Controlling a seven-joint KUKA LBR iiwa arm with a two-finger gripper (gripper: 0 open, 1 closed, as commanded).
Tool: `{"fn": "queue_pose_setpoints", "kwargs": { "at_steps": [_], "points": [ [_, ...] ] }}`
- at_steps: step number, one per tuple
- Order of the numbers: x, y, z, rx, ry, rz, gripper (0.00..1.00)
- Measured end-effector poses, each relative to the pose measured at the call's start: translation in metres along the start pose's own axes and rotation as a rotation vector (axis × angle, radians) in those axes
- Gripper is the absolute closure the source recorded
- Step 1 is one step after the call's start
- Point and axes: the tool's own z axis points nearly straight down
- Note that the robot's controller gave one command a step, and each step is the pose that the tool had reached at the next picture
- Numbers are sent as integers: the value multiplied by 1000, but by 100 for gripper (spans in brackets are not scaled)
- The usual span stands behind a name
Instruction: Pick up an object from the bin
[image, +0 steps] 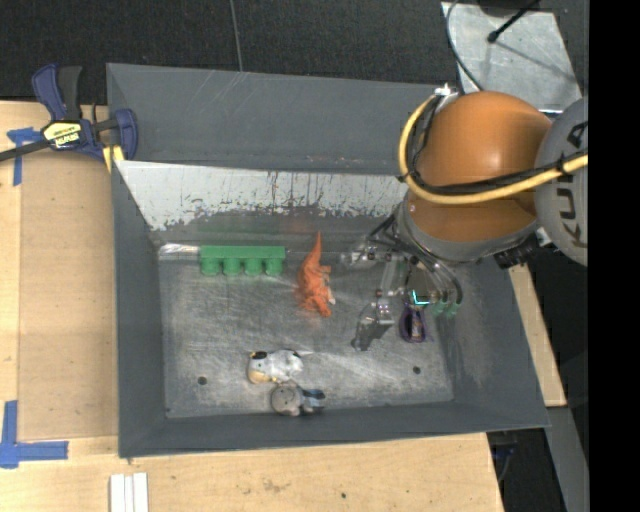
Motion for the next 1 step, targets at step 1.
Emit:
{"fn": "queue_pose_setpoints", "kwargs": {
  "at_steps": [1],
  "points": [
    [-1,0,-4,-1,-9,1,0]
  ]
}}
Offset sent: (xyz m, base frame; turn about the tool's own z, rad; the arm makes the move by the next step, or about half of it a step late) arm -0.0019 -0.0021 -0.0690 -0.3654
